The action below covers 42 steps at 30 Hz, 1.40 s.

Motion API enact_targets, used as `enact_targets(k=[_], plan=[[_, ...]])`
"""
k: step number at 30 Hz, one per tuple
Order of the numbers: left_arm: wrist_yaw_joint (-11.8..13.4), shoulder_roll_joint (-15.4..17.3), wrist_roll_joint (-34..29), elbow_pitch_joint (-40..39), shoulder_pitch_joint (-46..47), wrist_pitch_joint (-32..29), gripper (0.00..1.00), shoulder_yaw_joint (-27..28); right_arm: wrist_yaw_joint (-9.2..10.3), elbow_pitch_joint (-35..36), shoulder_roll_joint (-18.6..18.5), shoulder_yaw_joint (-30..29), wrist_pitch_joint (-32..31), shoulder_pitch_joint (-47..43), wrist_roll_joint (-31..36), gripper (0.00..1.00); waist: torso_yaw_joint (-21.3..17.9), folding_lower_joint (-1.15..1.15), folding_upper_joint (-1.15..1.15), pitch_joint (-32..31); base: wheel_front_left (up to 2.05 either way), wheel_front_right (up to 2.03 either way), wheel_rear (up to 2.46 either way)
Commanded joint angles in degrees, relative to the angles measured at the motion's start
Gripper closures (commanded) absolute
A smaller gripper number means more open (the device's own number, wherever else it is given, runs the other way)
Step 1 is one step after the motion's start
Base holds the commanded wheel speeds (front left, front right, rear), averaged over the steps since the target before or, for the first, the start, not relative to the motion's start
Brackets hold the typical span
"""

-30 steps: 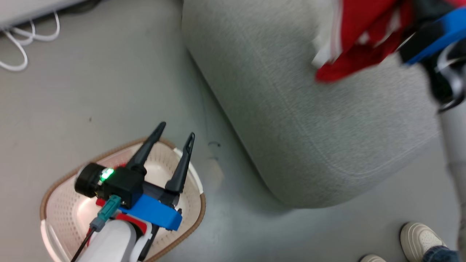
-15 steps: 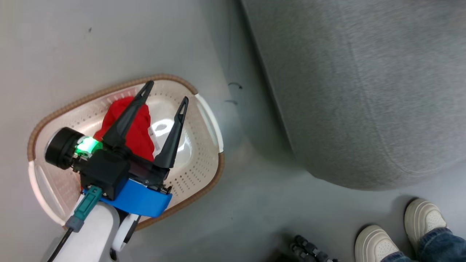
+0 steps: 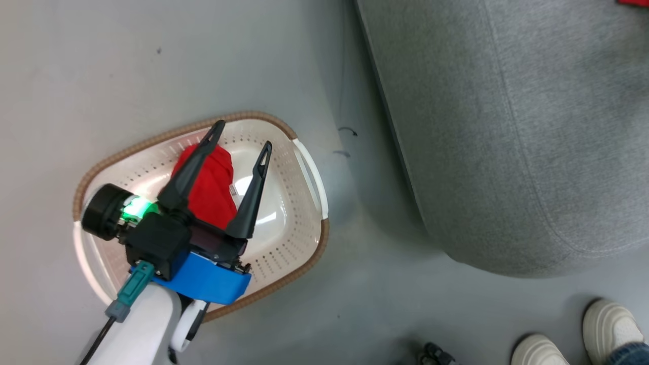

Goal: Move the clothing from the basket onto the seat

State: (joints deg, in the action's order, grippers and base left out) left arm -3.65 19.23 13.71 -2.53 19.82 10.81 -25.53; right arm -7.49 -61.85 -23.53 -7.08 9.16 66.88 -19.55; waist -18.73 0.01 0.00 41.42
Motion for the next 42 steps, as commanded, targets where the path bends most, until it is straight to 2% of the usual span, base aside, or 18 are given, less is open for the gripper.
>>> enact_targets(k=[1, 10, 19, 23, 29, 37, 42], plan=[[-0.33, -0.46, 0.45, 0.66, 0.60, 0.58, 0.00, -0.28, -0.01, -0.47, 0.14, 0.36, 0.47, -1.47, 0.16, 0.00, 0.71, -0.01, 0.00, -2.64, 0.00, 0.00, 0.00], [-0.79, -4.32, 3.69, 9.15, -1.99, 3.62, 0.00, -0.66, -0.01, -1.13, 1.18, 4.75, 1.78, -9.98, -0.65, 0.00, 2.84, -0.01, 0.00, -14.29, 0.00, 0.00, 0.00], [-0.94, -7.99, 5.95, 15.07, -5.60, 4.41, 0.00, 1.20, -0.01, 5.40, 2.68, 6.96, 5.14, -23.89, -1.18, 0.00, 6.75, -0.01, 0.00, -24.13, 0.00, 0.00, 0.00], [-1.32, -9.47, 6.25, 16.32, -7.70, 4.44, 0.00, 3.04, -0.01, 11.26, 3.94, 6.87, 5.79, -30.48, 1.46, 0.00, 8.77, -0.01, 0.00, -28.00, 0.00, 0.00, 0.00], [-1.67, -11.28, 5.81, 18.27, -11.24, 4.46, 0.00, 6.43, -0.01, 22.30, 8.04, 4.07, 5.83, -40.30, 6.28, 0.00, 11.01, -0.01, 0.00, -33.27, 0.00, 0.00, 0.00], [-1.86, -12.88, 4.96, 19.63, -15.13, 4.46, 0.00, 11.73, -0.01, 39.33, 14.60, -0.71, 0.14, -53.28, 13.21, 0.00, 14.39, -0.01, 0.00, -37.42, 0.00, 0.00, 0.00], [-2.15, -13.43, 4.34, 20.70, -16.49, 4.47, 0.00, 15.04, -0.01, 48.42, 18.02, -0.41, -2.62, -60.05, 15.85, 0.00, 16.29, -0.01, 0.00, -38.69, 0.00, 0.00, 0.00]])
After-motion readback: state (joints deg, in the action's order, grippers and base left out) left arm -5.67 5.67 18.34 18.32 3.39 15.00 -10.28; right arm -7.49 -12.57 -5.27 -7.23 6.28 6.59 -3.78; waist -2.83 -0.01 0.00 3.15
